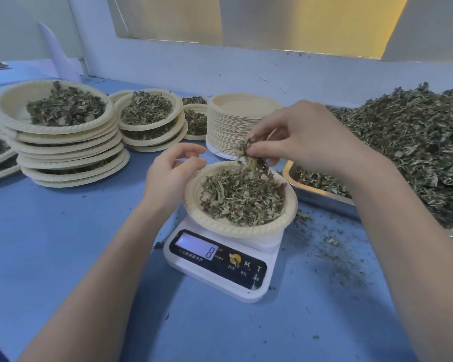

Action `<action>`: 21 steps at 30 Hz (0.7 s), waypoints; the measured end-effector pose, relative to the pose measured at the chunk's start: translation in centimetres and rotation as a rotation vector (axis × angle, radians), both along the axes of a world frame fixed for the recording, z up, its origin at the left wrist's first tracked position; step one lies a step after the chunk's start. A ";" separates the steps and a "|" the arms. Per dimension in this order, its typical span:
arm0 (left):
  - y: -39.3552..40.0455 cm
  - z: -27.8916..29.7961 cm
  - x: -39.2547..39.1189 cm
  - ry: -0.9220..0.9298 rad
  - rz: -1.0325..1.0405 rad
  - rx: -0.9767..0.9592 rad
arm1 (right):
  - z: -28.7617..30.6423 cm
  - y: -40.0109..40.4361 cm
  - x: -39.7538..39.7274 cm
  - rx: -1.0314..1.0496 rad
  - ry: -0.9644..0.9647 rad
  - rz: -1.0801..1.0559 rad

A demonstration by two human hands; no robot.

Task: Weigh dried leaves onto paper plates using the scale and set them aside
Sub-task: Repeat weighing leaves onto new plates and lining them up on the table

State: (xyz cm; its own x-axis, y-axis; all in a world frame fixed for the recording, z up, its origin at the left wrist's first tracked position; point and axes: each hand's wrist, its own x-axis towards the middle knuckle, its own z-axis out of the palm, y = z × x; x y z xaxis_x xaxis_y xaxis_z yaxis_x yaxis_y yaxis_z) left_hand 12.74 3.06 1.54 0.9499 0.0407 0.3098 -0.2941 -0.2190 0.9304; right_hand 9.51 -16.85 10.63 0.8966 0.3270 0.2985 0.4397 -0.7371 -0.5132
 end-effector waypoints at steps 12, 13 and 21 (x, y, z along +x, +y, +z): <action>0.1 -0.1 0.2 0.009 -0.006 -0.017 | -0.2 -0.7 0.5 0.004 -0.052 -0.071; 0.1 -0.1 0.2 0.011 -0.006 -0.018 | -0.3 -1.1 0.8 -0.029 -0.088 -0.119; 0.1 -0.3 0.3 0.017 -0.017 0.009 | -1.5 -4.9 2.2 -0.475 0.025 -0.433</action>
State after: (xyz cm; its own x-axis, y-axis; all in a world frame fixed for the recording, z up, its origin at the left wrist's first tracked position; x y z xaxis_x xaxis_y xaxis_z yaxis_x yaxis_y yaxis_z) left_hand 13.06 3.20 1.22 0.9555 0.0216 0.2942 -0.2823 -0.2219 0.9333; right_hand 11.73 -21.73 9.17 0.9819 0.0251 0.1877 0.0432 -0.9947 -0.0932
